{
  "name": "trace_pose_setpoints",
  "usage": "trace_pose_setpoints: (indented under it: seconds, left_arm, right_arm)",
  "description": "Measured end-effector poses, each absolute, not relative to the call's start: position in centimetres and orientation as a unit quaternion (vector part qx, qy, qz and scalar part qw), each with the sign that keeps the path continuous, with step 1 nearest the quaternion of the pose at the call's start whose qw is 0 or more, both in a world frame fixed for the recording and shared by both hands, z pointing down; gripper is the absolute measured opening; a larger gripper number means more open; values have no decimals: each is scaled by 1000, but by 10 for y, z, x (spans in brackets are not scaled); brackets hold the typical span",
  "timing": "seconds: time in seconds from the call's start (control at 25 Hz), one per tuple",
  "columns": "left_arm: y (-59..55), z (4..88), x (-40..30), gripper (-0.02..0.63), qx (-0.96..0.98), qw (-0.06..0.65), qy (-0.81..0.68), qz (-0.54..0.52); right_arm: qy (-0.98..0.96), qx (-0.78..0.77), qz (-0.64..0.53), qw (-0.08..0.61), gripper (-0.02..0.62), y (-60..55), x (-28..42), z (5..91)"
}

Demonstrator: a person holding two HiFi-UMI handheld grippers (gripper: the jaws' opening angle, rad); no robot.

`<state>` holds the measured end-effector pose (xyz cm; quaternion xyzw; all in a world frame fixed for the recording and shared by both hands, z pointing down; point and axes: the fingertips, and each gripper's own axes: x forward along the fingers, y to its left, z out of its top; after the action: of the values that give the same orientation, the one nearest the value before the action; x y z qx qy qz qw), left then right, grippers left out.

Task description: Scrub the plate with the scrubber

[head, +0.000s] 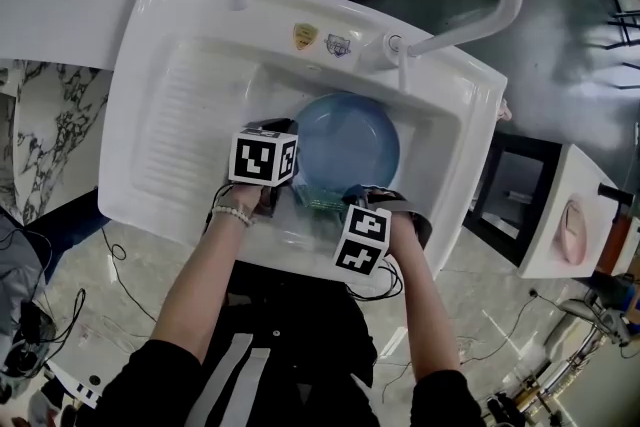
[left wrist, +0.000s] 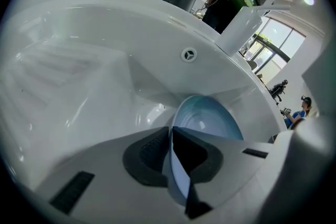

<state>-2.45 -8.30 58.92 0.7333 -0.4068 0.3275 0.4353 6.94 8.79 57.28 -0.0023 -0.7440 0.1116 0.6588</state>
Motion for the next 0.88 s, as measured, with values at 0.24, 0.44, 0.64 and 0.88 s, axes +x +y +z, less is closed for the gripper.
trace_pose_setpoints:
  seconds: [0.24, 0.44, 0.64, 0.88]
  left_arm:
    - [-89, 585, -30, 75, 728, 431, -416, 333]
    - [-96, 568, -31, 83, 739, 418, -420, 321]
    - [-97, 539, -32, 0, 762, 403, -406, 303]
    - [-94, 484, -27, 0, 803, 368, -387, 264]
  right_arm:
    - [-752, 36, 133, 645, 92, 84, 71, 571]
    - [-764, 85, 148, 622, 92, 75, 71, 564]
    - [-796, 164, 190, 551, 92, 60, 70, 536]
    - [-822, 326, 219, 412, 92, 28, 74, 483]
